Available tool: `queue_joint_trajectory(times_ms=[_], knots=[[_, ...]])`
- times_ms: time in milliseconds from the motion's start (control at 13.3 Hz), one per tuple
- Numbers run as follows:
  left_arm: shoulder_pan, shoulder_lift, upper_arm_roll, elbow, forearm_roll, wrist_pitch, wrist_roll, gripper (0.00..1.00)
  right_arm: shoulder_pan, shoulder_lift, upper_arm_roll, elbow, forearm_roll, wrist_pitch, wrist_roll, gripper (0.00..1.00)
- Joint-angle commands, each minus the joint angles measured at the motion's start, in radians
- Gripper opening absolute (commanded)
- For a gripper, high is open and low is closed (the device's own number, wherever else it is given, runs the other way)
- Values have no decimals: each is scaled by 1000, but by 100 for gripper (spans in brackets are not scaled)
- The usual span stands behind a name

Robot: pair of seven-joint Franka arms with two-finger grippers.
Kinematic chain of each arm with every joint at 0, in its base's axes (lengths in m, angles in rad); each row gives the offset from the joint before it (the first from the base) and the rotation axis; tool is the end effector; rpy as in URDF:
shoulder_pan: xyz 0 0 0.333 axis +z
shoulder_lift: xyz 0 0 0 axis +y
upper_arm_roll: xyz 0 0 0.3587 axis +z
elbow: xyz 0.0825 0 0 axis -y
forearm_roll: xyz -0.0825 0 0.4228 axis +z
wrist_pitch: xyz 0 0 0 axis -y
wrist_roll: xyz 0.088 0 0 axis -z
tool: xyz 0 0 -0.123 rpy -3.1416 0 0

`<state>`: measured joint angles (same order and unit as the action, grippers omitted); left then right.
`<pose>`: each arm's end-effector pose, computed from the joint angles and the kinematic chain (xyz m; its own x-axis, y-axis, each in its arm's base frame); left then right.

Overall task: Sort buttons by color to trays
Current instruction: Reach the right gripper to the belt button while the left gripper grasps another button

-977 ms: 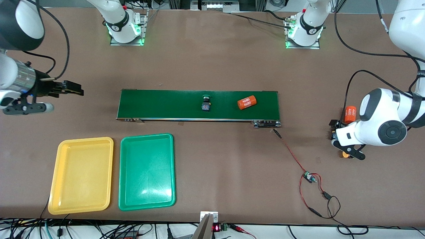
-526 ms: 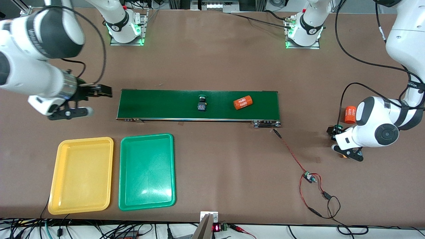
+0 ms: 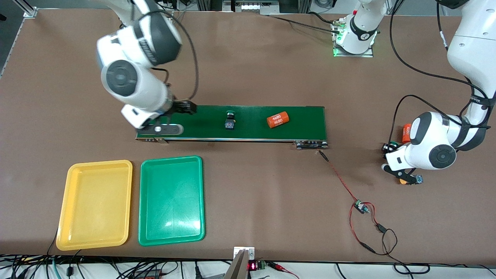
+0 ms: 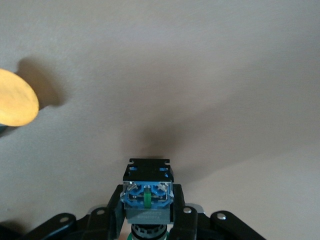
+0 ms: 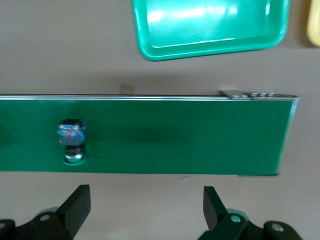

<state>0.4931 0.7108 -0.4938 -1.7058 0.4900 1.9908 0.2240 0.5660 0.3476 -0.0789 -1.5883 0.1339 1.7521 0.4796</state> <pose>0.6823 0.0621 0.1850 0.8532 -0.4170 -0.3133 -0.4312 -0.9019 0.0261 0.5989 0.3398 0.4324 0.9780 -0.0256 -0.2072 -0.0268 -0.9996 -0.0028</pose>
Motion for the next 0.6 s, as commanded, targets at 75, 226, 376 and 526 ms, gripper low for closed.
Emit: queue_joint_trajectory(times_ms=[75, 226, 376, 526], knots=[[7, -97, -170, -5, -31, -199, -96, 7, 83, 39, -12, -62, 13, 143, 114, 100], [2, -102, -242, -6, -109, -253, -251, 7, 133, 68, -13, -82, 12, 213, 196, 100], [-8, -85, -302, -15, -142, -257, -365, 9, 155, 100, -13, -81, 7, 239, 249, 100], [-11, -56, -315, -20, -252, -244, -413, 10, 163, 132, -13, -87, 3, 271, 251, 100]])
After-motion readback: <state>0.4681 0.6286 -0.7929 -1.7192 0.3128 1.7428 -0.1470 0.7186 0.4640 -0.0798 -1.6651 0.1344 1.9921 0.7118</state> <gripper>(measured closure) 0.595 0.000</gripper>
